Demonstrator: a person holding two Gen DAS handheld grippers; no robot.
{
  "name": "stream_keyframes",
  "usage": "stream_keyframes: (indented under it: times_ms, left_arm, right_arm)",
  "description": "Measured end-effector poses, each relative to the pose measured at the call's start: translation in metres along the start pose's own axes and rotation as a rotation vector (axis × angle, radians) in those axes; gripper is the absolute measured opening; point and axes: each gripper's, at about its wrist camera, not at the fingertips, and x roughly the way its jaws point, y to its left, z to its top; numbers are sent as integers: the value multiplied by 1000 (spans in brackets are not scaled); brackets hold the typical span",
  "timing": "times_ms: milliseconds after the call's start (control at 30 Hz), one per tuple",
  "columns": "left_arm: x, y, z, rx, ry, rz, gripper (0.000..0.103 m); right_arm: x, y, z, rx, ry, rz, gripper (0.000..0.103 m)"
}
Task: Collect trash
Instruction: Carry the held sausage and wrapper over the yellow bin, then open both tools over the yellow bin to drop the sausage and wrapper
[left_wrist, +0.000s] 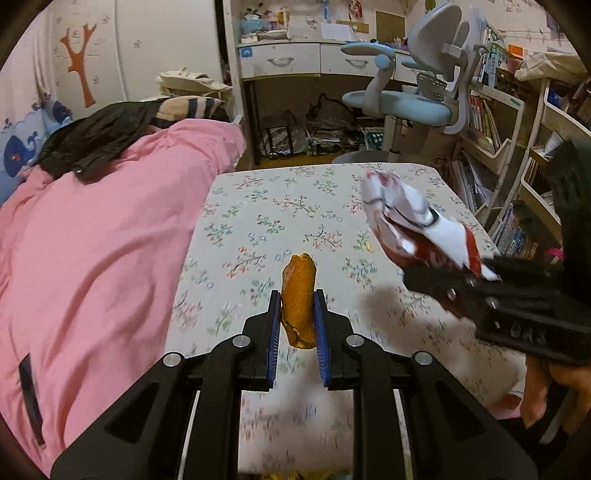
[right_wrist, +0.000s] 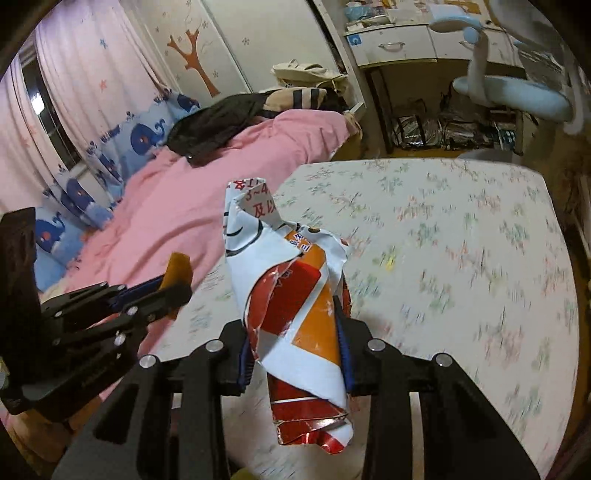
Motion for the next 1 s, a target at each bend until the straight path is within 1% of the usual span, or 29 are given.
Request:
stream_keyframes:
  times_ms: [133, 233, 367, 500, 567, 700, 833, 933, 1000]
  left_arm:
    - [-30, -4, -14, 4, -9, 12, 17]
    - [-49, -8, -25, 9, -16, 16, 17]
    - [-68, -10, -38, 0, -18, 11, 17]
    - [-80, -9, -52, -9, -6, 8, 17]
    - [-84, -9, -58, -14, 1, 5, 17]
    - [-94, -7, -76, -22, 17, 1, 17]
    - [-93, -8, -93, -20, 50, -2, 17]
    - [-93, -10, -106, -17, 74, -9, 17]
    - [-92, -13, -117, -16, 98, -16, 17]
  right_arm:
    - [-16, 9, -33, 46, -5, 18, 36]
    - [-24, 16, -57, 74, 8, 36, 37]
    - [-28, 29, -85, 74, 38, 33, 37]
    - [-31, 42, -104, 48, 73, 10, 37]
    - [-29, 48, -114, 27, 105, -16, 37]
    - [-32, 56, -144, 5, 166, -56, 38]
    - [-32, 61, -169, -4, 218, -92, 39]
    - [-32, 63, -184, 10, 255, -92, 44]
    - [-31, 64, -189, 10, 270, -108, 53]
